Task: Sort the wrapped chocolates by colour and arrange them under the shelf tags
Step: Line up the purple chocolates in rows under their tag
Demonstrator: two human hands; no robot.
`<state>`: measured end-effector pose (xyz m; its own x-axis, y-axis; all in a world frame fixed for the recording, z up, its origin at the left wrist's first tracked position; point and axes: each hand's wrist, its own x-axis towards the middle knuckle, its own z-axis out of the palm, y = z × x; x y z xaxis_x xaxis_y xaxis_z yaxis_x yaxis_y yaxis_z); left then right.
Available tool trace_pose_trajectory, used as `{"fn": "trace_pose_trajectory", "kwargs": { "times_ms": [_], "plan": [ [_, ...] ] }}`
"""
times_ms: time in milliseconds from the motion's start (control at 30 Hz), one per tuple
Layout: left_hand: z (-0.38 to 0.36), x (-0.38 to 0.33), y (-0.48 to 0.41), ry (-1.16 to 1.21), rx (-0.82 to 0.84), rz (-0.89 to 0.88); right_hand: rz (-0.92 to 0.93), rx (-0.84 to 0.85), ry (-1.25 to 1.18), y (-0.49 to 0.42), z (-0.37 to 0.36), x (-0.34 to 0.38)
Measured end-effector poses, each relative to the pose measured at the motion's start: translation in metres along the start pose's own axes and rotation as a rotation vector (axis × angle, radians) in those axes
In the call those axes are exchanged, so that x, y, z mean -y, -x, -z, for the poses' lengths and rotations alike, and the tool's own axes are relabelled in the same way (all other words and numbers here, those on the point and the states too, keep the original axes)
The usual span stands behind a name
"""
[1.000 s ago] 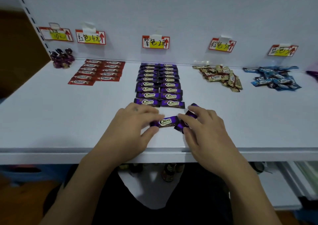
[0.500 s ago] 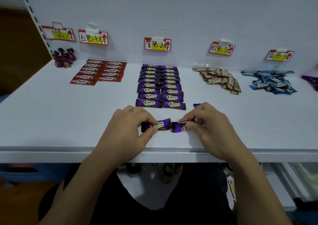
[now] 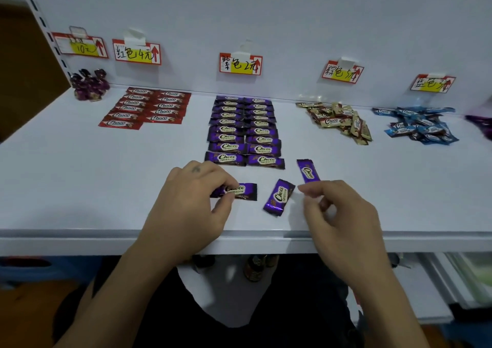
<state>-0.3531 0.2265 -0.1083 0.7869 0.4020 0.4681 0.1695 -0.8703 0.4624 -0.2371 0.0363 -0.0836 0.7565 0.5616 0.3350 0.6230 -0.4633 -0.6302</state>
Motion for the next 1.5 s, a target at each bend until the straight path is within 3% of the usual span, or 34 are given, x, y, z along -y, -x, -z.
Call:
{"fn": "trace_pose_trajectory", "kwargs": {
  "times_ms": [133,300,433,567,833,1167,1500],
  "plan": [
    [-0.001,-0.001,-0.001,-0.012,-0.005,0.003,0.033,0.072,0.182,-0.003,-0.020,0.018],
    [-0.002,-0.003,0.000,-0.036,-0.004,0.022,0.096,0.302,0.222,-0.013,-0.015,0.016],
    [-0.002,-0.001,0.002,-0.126,-0.041,0.022,0.251,0.156,0.256,-0.007,-0.018,0.008],
    [-0.001,-0.005,0.004,-0.166,-0.059,-0.062,0.354,0.147,0.209,-0.002,-0.028,0.006],
    [-0.001,-0.010,0.007,-0.315,-0.059,0.041,0.264,0.092,0.337,-0.011,-0.039,0.009],
    [-0.004,-0.009,0.003,-0.354,-0.004,0.109,0.277,0.116,0.353,-0.017,-0.043,0.008],
    [-0.005,-0.005,0.001,-0.400,0.061,0.094,0.269,0.124,0.323,-0.018,-0.043,0.005]
  ]
}}
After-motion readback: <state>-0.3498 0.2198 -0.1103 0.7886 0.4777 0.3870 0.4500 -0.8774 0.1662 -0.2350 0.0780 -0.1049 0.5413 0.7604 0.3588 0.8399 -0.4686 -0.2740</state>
